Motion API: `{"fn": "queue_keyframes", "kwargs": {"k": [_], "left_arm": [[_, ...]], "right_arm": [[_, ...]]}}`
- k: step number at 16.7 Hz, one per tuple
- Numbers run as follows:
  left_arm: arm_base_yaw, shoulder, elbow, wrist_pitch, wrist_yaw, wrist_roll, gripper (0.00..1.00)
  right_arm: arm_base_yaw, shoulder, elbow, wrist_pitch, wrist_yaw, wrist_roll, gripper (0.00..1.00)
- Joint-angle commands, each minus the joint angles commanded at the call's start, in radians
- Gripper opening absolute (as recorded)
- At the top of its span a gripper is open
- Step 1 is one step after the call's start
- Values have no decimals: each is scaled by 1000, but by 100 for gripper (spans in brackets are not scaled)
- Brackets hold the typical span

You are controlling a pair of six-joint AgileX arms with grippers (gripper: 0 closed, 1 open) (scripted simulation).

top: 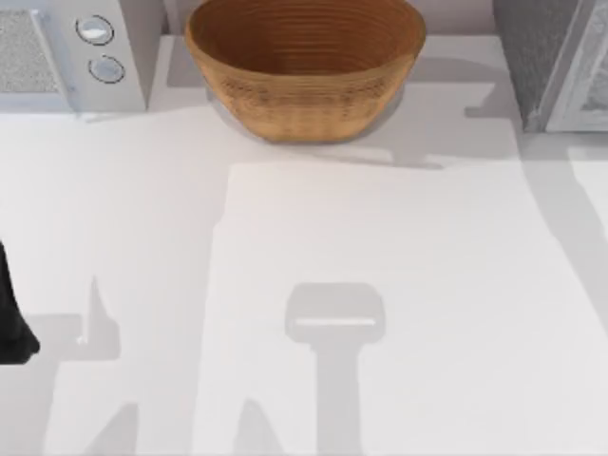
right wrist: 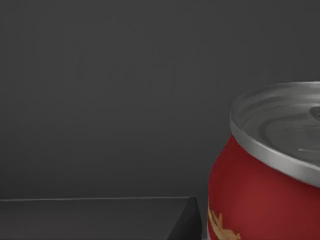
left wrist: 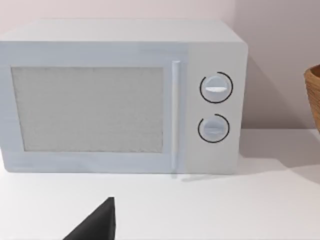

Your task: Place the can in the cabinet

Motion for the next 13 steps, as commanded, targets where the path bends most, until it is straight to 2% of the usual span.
{"fn": "queue_keyframes", "kwargs": {"k": [13], "left_arm": [[0,0,0,0,0,0,100]], "right_arm": [[-32,425,491,-170,-41,2,0]]}}
